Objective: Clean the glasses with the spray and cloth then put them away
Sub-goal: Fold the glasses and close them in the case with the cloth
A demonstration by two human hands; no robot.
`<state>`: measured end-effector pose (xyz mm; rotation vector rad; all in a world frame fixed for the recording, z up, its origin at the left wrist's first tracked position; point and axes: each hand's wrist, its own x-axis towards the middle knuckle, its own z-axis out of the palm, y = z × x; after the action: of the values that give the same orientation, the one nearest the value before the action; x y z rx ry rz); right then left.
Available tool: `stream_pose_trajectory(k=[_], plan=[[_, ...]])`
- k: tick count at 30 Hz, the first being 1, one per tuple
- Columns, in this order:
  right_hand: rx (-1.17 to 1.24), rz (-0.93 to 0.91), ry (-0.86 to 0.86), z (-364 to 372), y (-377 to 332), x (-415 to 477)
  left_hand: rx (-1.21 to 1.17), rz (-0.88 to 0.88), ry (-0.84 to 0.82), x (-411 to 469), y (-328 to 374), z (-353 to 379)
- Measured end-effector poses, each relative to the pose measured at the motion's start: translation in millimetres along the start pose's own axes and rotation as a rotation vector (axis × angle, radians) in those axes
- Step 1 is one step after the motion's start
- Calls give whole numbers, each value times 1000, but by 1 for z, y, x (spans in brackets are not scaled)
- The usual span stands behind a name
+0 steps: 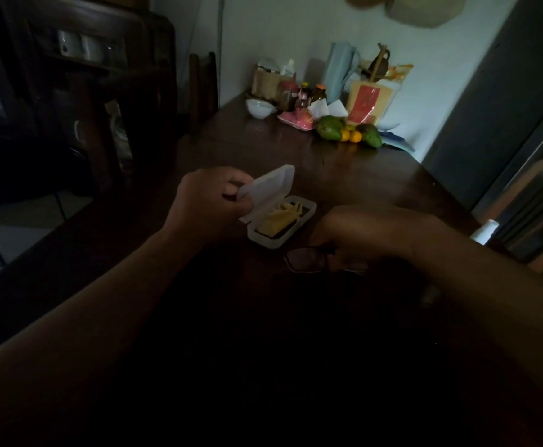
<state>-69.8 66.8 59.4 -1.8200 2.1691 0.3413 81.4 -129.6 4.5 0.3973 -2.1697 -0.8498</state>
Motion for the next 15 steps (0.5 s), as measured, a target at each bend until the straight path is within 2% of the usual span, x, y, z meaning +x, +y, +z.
stream_pose_trajectory(k=[7, 15], plan=[[41, 22, 200, -31, 17, -9, -18, 24, -15, -1, 1, 1], [7, 59, 327, -63, 34, 8, -65, 24, -43, 0, -3, 2]])
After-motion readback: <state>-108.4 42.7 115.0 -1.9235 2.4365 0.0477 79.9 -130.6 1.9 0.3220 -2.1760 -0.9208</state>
